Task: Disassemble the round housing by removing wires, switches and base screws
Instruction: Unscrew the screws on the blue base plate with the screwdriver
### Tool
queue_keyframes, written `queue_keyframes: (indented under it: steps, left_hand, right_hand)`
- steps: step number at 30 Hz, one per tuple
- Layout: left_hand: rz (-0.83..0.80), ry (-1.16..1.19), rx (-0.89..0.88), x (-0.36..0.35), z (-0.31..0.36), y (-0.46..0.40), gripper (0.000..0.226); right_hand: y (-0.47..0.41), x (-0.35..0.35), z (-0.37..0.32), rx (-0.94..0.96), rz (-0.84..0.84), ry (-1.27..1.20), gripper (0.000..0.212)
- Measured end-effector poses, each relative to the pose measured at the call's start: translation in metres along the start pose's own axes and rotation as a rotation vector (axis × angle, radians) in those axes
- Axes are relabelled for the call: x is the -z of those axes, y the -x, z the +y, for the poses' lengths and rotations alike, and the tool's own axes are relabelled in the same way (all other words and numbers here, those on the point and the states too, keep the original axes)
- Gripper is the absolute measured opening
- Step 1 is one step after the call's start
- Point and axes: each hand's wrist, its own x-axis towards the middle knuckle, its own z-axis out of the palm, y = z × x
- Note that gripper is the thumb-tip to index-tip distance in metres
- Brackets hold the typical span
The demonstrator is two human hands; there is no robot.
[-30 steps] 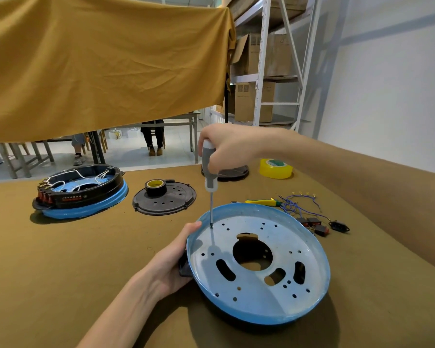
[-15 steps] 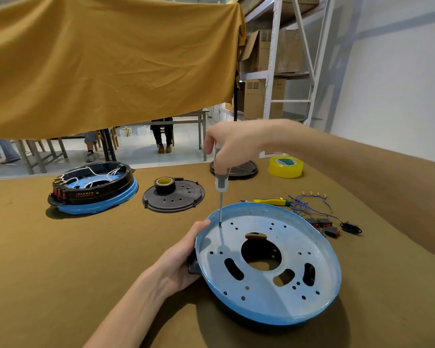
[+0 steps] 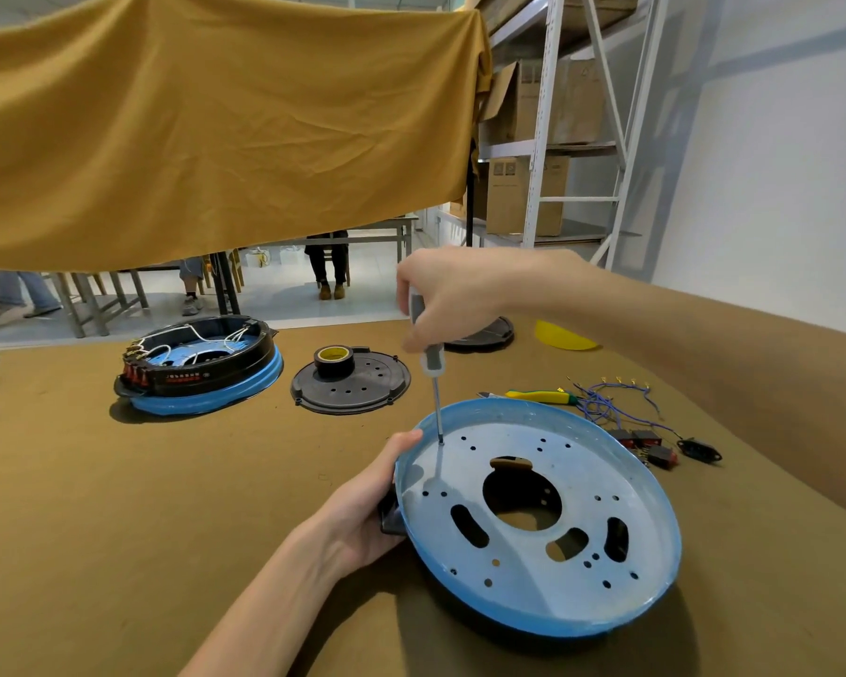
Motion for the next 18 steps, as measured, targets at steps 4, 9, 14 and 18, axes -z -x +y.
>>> queue_keyframes:
  steps: [4, 9, 14, 18]
  left_hand:
    - [-0.002, 0.005, -0.002, -0.001, 0.001, 0.0, 0.069]
    - [0.013, 0.013, -0.005, -0.001, 0.001, -0.002, 0.083]
    - [-0.014, 0.021, -0.004, 0.0, 0.001, -0.002, 0.079]
    - [-0.014, 0.015, 0.008, 0.0, 0.0, -0.002, 0.077]
  right_hand:
    - [-0.005, -0.008, 0.011, -0.056, 0.212, 0.206, 0.051]
    - [-0.006, 0.011, 0.021, 0.033, -0.129, -0.148, 0.029]
    - [-0.009, 0.0, 0.027, -0.083, -0.02, 0.05, 0.058]
    - [-0.011, -0.001, 0.034, -0.019, 0.015, 0.113, 0.036]
